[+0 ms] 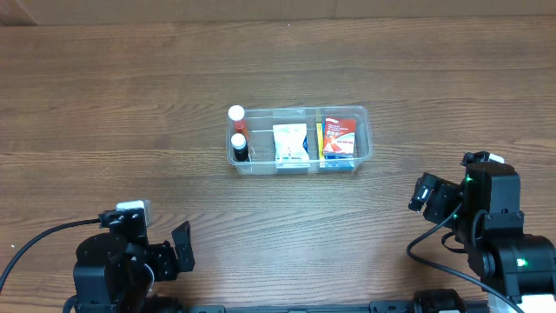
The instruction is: Pack container
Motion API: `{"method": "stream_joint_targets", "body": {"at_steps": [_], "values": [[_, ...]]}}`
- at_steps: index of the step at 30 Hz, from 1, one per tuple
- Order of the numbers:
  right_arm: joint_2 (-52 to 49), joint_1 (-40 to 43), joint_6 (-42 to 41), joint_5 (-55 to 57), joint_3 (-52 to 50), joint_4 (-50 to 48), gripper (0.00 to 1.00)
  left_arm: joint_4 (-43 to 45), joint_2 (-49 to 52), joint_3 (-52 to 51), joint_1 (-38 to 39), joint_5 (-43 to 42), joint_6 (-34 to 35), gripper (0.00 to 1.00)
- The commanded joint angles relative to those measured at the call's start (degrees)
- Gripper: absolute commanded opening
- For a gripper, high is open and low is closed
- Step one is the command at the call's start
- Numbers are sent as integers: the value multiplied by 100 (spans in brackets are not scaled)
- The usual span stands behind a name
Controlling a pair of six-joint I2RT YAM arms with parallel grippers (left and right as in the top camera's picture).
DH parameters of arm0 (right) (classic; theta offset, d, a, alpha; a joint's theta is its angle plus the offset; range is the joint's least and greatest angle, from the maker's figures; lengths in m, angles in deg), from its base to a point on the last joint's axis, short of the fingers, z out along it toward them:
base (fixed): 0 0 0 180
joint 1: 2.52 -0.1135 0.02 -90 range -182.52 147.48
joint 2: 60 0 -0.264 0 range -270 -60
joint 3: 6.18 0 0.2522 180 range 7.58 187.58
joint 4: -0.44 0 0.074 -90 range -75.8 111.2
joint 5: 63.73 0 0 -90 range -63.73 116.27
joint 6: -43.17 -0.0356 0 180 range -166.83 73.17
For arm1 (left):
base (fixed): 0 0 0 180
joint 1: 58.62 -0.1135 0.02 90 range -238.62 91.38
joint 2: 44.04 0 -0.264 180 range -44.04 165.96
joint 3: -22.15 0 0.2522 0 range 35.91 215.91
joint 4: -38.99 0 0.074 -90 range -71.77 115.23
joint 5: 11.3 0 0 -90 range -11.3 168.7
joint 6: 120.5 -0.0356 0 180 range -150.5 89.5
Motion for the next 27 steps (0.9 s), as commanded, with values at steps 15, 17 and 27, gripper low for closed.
{"method": "stream_joint_targets", "body": {"at_steps": [15,17,27], "values": [[3056,-33,452,-577,-2723,-2914,100,9,-33,-52,20,57,101,100],[3392,-33,450,-614,-3154,-3390,100,9,-33,-52,20,57,101,100],[4588,-33,610,-638,-4695,-5687,100,9,-33,-52,20,57,101,100]]}}
